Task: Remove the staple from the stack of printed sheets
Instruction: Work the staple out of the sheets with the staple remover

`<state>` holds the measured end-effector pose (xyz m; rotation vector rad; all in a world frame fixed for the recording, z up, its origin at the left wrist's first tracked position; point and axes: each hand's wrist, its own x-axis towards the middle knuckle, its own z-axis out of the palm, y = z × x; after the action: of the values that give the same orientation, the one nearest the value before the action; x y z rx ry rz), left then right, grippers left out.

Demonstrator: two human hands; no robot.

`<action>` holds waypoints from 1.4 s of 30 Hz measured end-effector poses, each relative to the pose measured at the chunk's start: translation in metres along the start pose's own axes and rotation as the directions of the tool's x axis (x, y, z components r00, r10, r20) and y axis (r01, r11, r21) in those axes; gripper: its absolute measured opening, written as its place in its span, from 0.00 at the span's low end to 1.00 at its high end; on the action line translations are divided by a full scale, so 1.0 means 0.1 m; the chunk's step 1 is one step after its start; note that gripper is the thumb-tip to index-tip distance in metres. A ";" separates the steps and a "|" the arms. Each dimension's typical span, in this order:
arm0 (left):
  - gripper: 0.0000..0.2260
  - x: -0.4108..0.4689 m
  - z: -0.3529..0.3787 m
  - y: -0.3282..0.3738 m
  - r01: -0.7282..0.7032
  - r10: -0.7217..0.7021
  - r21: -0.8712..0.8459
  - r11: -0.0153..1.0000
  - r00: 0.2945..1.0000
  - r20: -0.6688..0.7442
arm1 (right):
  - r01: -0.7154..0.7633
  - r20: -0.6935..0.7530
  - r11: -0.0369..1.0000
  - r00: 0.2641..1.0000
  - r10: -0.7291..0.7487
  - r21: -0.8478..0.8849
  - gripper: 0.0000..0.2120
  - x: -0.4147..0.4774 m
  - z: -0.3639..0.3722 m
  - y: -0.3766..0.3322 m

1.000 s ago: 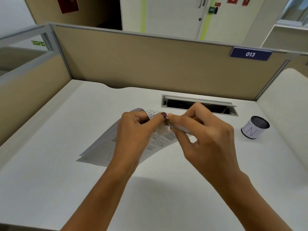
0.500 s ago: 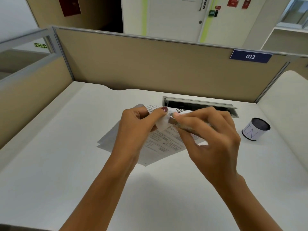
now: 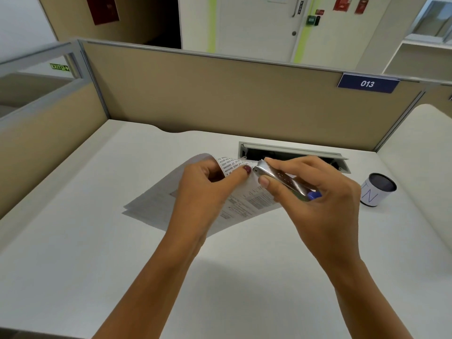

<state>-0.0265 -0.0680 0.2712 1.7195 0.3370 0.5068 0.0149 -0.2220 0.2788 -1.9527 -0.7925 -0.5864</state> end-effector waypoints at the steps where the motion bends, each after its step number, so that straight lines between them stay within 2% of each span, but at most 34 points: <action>1: 0.08 0.00 0.00 0.00 -0.003 0.003 -0.004 1.000 1.000 -0.004 | -0.003 0.005 1.000 1.000 0.003 0.006 0.12 0.01 -0.01 0.00; 10: 0.08 -0.04 -0.01 0.01 -0.004 0.005 0.025 1.000 1.000 -0.028 | -0.133 0.134 0.978 0.985 0.112 0.160 0.11 0.09 -0.08 0.08; 16: 0.06 -0.04 -0.02 0.00 -0.045 0.046 0.036 0.998 0.998 -0.042 | -0.154 0.192 0.976 0.974 0.123 0.156 0.10 0.11 -0.09 0.07; 21: 0.12 -0.04 0.00 -0.06 -0.020 0.022 0.038 0.999 0.998 -0.056 | -0.073 0.141 0.996 0.988 0.065 0.048 0.11 0.06 -0.06 0.03; 25: 0.12 -0.06 0.01 -0.09 -0.031 0.039 0.075 0.997 0.993 -0.108 | -0.077 0.090 0.996 0.993 0.073 0.042 0.10 -0.01 0.03 0.02; 30: 0.13 -0.07 0.01 -0.12 -0.052 0.056 0.030 0.998 0.986 -0.154 | -0.080 0.014 0.991 0.997 0.079 0.107 0.12 -0.08 0.15 0.03; 36: 0.11 -0.10 0.04 -0.06 -0.050 0.051 0.008 0.999 0.980 -0.195 | -0.168 -0.036 0.949 0.982 0.184 0.268 0.14 -0.13 0.27 0.05; 42: 0.11 -0.08 0.03 -0.01 -0.069 0.059 -0.049 0.996 0.982 -0.178 | -0.241 -0.018 0.872 0.961 0.275 0.425 0.12 -0.09 0.31 0.00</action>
<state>-0.0316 -0.0746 0.2687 1.6402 0.3917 0.7117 0.0112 -0.1972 0.2579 -1.5890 -0.5401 -0.2960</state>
